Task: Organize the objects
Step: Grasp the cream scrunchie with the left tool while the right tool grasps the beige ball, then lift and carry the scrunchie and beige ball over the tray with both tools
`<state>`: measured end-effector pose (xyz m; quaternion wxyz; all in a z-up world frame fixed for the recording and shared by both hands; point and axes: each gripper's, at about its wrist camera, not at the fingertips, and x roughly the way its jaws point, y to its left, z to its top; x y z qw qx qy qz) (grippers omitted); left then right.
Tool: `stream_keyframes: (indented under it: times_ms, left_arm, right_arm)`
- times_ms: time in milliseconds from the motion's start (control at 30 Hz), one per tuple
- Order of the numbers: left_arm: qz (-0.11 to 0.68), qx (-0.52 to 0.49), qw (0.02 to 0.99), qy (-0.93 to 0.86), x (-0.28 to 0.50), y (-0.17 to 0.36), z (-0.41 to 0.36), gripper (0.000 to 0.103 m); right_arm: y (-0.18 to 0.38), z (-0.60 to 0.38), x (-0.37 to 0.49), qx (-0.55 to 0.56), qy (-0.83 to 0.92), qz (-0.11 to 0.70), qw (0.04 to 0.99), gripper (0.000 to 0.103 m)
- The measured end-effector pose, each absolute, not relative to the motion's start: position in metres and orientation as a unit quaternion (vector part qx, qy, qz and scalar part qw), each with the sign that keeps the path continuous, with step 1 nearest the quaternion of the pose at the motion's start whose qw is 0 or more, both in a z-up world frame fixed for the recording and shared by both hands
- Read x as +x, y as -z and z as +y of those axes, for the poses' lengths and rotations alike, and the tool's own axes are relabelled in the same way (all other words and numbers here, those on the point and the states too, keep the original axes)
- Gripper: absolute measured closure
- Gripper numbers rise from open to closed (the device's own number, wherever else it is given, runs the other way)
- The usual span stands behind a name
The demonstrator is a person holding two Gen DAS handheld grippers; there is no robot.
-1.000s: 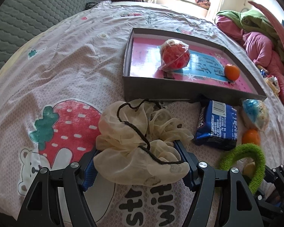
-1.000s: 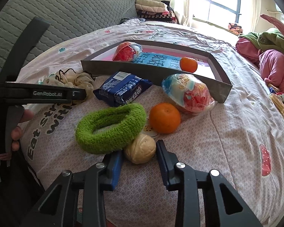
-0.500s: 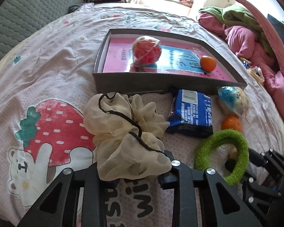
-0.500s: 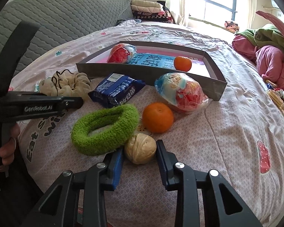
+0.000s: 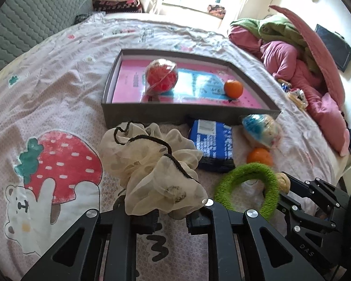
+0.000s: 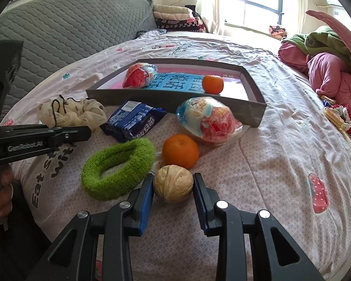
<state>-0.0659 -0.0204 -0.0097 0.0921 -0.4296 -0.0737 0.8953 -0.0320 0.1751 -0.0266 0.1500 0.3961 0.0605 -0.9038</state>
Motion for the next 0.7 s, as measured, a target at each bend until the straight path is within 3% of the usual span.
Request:
stream_keyframes:
  times_ms: [700]
  left_arm:
    - [-0.056,-0.38,0.091,-0.919,-0.048,-0.01,-0.018,0.086]
  right_arm:
    - [-0.009,0.17,-0.024,0.308,0.937,0.082,0.144,0.069]
